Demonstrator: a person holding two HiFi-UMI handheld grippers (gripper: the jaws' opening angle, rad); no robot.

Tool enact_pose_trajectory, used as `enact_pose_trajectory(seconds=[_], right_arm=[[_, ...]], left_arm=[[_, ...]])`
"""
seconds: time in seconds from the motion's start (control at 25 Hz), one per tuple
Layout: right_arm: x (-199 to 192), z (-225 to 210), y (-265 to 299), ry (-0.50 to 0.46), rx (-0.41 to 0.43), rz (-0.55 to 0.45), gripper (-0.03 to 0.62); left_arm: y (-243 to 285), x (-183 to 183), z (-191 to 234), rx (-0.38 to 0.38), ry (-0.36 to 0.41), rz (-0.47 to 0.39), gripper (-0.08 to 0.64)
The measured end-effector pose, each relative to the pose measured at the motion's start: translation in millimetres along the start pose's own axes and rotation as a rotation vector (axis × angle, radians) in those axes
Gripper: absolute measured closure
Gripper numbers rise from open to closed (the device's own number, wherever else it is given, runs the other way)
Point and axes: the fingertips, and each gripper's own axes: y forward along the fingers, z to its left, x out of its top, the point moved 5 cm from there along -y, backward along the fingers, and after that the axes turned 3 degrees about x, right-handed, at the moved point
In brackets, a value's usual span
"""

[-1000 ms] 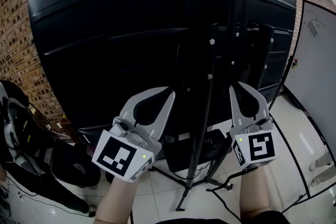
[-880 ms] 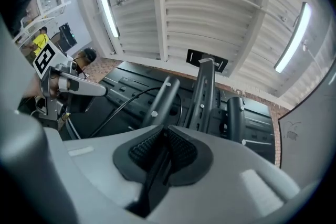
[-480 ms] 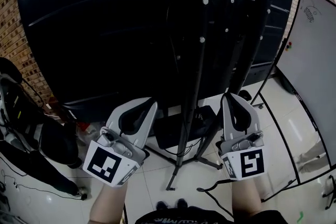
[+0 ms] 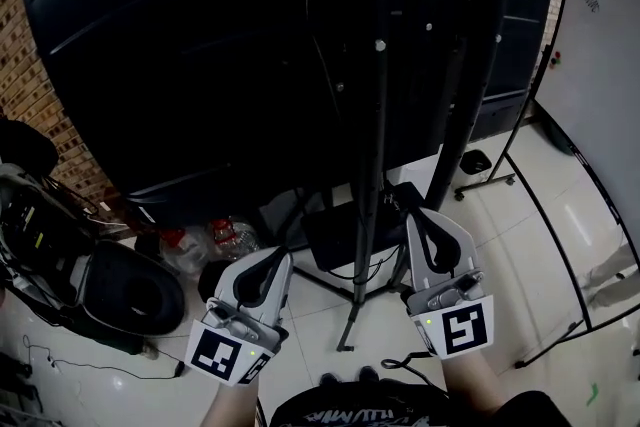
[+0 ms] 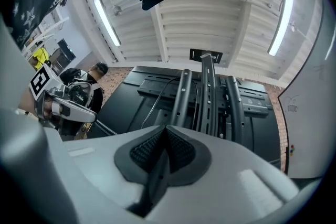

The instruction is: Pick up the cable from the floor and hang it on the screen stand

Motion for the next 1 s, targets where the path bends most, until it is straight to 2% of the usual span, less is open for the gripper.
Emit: enact_pose_trajectory(seconds=[0.12, 0.48, 1.0], right_arm=[[-10, 19, -5, 0.066, 0.021, 0.015, 0.584], [-46, 63, -18, 0.116, 0.131, 0.141, 0.584], [-56, 59, -23, 0.13, 0.126, 0.181, 0.584]], left_arm=[[-8, -10, -7, -0.007, -0.024, 0.007, 0.558], [-15, -37, -20, -0.021, -0.054, 0.077, 0.558], [-14, -38, -22, -0.036, -0.074, 0.095, 0.558]])
